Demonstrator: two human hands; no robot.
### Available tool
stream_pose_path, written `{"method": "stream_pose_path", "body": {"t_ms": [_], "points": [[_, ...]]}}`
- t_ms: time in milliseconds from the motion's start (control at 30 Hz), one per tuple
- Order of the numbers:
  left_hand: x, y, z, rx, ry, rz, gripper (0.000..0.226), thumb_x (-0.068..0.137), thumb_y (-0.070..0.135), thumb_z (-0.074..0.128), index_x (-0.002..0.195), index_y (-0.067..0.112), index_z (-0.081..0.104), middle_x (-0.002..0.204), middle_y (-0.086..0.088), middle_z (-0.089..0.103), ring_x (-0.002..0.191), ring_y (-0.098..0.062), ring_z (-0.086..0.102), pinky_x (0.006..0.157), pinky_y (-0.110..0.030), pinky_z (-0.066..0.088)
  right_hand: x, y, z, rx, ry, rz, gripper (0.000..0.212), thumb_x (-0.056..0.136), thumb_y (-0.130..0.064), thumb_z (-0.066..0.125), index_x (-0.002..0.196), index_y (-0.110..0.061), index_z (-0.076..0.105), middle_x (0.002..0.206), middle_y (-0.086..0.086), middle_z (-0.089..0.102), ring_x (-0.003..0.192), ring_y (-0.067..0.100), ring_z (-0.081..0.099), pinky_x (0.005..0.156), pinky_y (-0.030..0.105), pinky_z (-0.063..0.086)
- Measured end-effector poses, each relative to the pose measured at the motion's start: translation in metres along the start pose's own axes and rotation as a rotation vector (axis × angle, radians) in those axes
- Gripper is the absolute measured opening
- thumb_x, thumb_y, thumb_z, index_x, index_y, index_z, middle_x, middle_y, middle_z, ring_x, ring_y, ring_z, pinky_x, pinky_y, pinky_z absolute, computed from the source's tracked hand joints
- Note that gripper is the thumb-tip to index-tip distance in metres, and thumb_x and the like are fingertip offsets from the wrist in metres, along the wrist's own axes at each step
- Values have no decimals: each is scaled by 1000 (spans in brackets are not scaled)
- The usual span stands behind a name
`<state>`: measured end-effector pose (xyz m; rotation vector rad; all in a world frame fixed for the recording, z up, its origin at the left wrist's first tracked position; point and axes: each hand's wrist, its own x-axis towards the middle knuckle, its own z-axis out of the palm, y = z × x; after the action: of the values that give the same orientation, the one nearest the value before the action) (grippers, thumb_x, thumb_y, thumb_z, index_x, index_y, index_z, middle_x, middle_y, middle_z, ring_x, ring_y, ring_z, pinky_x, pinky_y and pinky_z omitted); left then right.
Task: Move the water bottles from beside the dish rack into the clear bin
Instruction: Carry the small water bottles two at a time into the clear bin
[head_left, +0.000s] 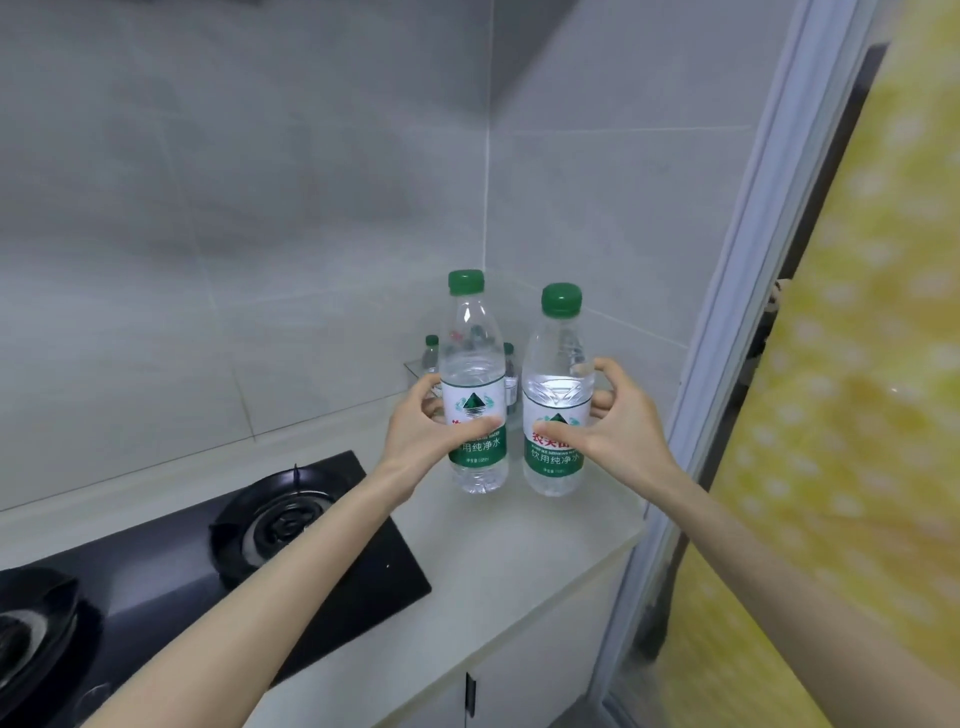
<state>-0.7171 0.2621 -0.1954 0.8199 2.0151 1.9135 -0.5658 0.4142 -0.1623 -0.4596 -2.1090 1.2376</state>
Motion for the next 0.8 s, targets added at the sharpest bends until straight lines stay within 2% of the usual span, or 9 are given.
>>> {"method": "stream_pose_path", "body": {"t_ms": [167,333,400,500,567,633,700,733,800], "points": [[70,-31,-8,24,58,-20,70,42,42,89,105,32,58,101,4,73,97,-14,68,85,-34,56,67,43,4,38,41,57,72,62,-8,88,121,-15,48,93,3,75,84,13,73,80,36,59],[142,-59,-6,75,111,-44,71,41,44,88,104,29,58,101,1,72,97,-16,67,83,-35,57,139,74,9,73,53,87,63,65,-5,86,115,-15,50,94,6,73,79,9,72,65,21,59],[168,-68,-3,87,118,-53,72,41,45,87,105,28,58,100,1,72,97,-17,67,83,-37,57,167,86,13,72,56,86,62,64,-7,87,113,-16,51,97,7,73,82,12,73,65,21,58],[207,-83,5,98,130,-86,78,39,46,86,108,27,56,101,0,71,96,-17,67,83,-37,57,206,106,22,43,58,92,62,61,-11,90,111,-18,53,95,2,74,83,14,72,70,27,59],[230,-95,12,94,142,-111,84,39,46,87,113,25,55,106,-2,69,97,-17,66,84,-37,57,228,119,29,32,59,91,61,60,-12,90,108,-20,53,90,-4,73,77,8,72,67,25,58],[253,-109,20,80,170,-151,83,47,35,91,118,22,52,109,-5,67,97,-18,65,85,-37,56,249,129,37,11,49,78,60,60,-12,90,105,-22,52,84,-7,72,68,-1,69,59,14,52],[273,-125,28,76,216,-190,75,56,20,91,120,19,51,109,-6,66,94,-17,64,83,-33,54,269,141,45,0,40,76,60,61,-11,90,103,-24,50,80,-8,71,62,-7,65,55,8,48],[281,-132,32,86,238,-206,73,58,17,90,119,19,50,108,-6,65,93,-17,63,83,-32,53,277,147,50,-5,30,84,61,61,-10,89,104,-24,48,80,-9,70,62,-7,64,56,10,50],[297,-149,40,104,270,-246,74,57,16,90,118,21,49,107,-5,66,95,-19,64,85,-34,53,294,162,57,-20,-3,111,66,60,-10,89,104,-27,45,82,-11,68,70,-3,66,66,21,57]]}}
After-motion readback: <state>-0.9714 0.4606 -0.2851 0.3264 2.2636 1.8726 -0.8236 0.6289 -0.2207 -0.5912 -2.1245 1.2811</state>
